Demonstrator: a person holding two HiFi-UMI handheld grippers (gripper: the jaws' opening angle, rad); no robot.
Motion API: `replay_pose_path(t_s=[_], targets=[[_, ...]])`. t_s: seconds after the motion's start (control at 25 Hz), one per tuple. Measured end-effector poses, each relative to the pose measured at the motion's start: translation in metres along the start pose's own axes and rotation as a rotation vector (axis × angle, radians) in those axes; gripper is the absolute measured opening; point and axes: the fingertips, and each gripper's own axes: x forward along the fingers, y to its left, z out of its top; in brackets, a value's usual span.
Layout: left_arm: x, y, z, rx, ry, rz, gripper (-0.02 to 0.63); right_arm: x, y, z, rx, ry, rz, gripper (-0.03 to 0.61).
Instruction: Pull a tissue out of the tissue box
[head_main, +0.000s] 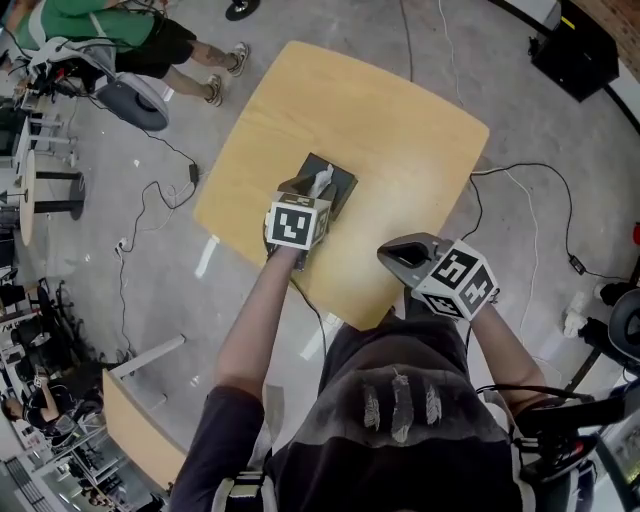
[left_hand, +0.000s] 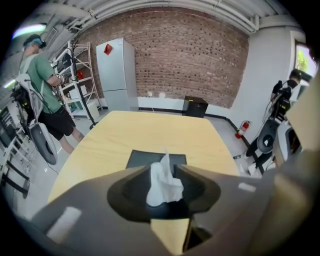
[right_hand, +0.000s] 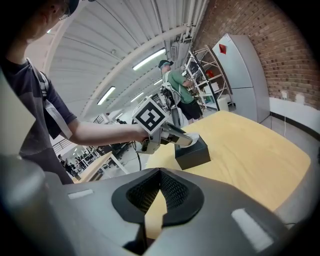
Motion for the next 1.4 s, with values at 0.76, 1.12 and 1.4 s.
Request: replay_pose_path(t_s=[0.76, 1.12, 1.4], targets=[[0.004, -0.005, 0.018, -0.004, -0.031, -0.007, 0.005, -0.017, -0.013, -0.006, 0.046, 0.018, 0.001, -0.003], [-0.015, -0.002, 0.016, -0.021, -0.06, -0.007, 0.003, -0.017, 0.0, -0.006, 0.037, 0.019, -0.007, -0.003], [-0.021, 0.01, 0.015, -0.034, -0.093, 0.004, 0.003, -0.005, 0.004, -0.006, 0.03, 0.017, -0.003, -0.003]])
